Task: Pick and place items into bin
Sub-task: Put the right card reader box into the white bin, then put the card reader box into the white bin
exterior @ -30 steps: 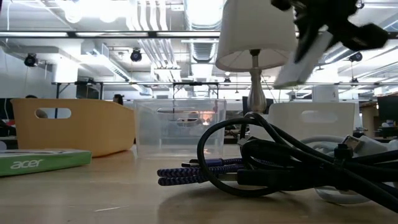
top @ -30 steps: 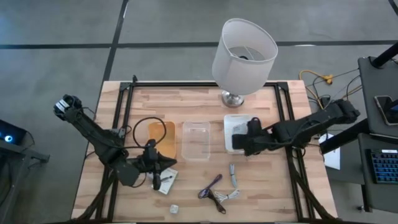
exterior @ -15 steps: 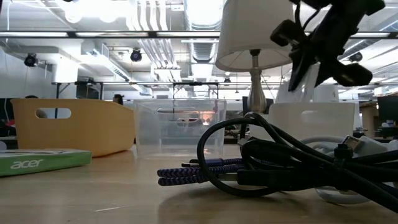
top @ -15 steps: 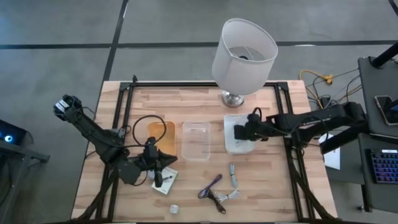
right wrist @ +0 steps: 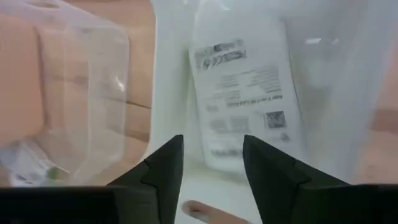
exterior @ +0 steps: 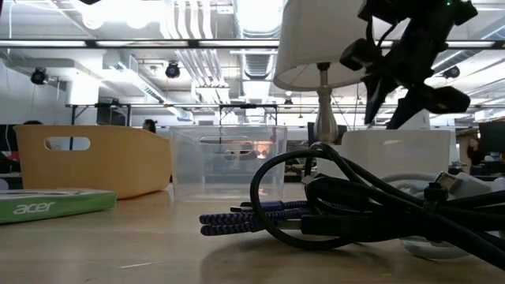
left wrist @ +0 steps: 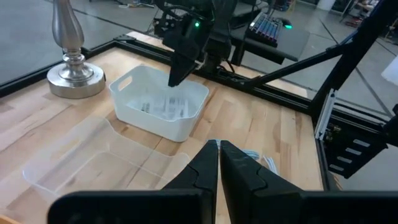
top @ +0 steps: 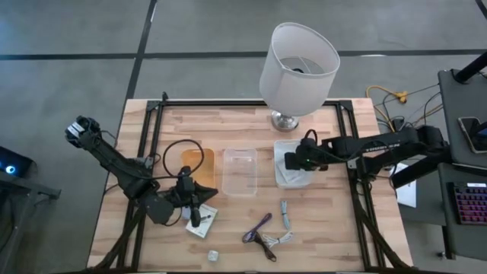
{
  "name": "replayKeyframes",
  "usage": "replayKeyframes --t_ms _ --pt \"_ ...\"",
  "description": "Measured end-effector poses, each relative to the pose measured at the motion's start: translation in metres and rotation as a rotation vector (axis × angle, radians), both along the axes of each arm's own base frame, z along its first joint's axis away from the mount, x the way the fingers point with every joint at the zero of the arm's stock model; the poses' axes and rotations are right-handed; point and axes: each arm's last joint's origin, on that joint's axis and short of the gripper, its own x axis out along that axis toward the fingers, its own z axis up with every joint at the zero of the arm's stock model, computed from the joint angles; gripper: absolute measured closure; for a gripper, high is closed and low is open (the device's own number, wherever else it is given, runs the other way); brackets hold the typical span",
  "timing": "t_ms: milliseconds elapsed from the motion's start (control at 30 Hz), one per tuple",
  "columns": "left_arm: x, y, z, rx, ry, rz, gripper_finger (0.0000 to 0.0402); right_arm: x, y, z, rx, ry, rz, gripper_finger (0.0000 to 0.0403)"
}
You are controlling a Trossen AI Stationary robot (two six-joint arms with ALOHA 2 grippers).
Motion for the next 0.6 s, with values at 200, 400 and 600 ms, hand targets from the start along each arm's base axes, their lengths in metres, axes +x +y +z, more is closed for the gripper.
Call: replayKeyframes --t_ms 200,400,600 --pt "0.000 0.001 0.000 0.001 0.001 0.002 0.0400 -0.005 0.002 0.023 -0.151 0.095 0.193 0.0251" --pt "0.001 0.001 0.000 0.002 0.002 0.003 0.0400 0.007 0.036 0.050 -0.365 0.049 0.688 0.0269" --pt "0.000 0.001 -0.001 0.004 0.008 0.001 0.0400 0.032 0.075 0.053 -0.342 0.010 0.778 0.0271"
